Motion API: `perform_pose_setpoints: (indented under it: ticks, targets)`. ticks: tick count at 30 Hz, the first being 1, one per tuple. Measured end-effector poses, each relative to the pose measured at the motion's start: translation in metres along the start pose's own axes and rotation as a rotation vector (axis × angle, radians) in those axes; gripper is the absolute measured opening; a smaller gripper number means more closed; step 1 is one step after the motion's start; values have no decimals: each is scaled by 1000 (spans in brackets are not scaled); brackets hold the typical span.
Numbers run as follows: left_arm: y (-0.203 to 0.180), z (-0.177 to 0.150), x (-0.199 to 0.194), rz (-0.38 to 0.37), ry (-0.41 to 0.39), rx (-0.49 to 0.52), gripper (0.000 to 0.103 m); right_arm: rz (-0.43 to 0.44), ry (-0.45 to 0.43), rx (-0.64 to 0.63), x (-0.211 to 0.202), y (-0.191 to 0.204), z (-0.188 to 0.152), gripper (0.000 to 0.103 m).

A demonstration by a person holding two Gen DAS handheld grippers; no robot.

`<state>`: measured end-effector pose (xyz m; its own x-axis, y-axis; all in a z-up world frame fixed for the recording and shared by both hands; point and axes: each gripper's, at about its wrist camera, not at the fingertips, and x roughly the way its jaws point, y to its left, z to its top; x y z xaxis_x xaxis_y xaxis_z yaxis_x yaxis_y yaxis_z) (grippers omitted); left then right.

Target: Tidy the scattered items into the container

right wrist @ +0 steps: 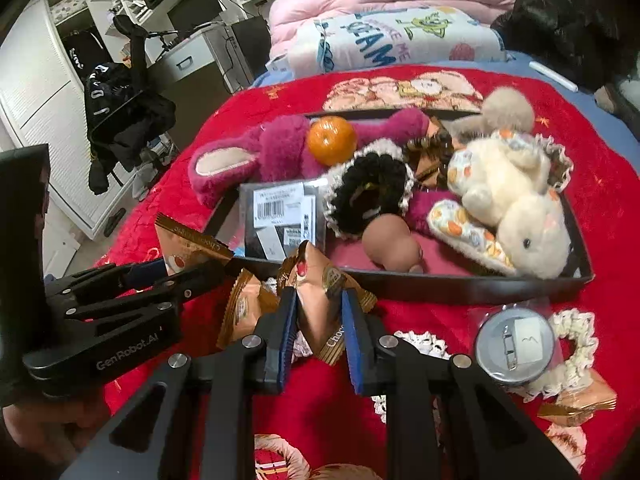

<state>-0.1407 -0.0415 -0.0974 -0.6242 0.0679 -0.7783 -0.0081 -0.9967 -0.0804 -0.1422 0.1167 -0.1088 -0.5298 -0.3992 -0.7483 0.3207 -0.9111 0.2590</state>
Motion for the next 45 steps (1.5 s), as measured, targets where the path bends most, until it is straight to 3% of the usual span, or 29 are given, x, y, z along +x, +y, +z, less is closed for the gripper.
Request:
perform_pose_setpoints:
  ticks: [5, 9, 24, 31, 40, 45]
  targets:
    - [-12, 12, -32, -35, -139, 24, 41, -7, -58, -21, -17, 5, 9, 20]
    - [-11, 15, -44, -40, -171, 23, 41, -25, -108, -53, -33, 12, 16, 20]
    - [-11, 23, -27, -38, -145, 6, 41, -26, -178, -2, -65, -11, 32, 20]
    - [-5, 30, -26, -14, -147, 7, 41, -12, -170, 24, -60, -19, 35, 21]
    - [3, 35, -2, 6, -84, 16, 41, -21, -142, 46, -45, -21, 46, 21]
    - [6, 37, 9, -22, -53, 13, 41, -1, -103, 66, -23, -22, 47, 20]
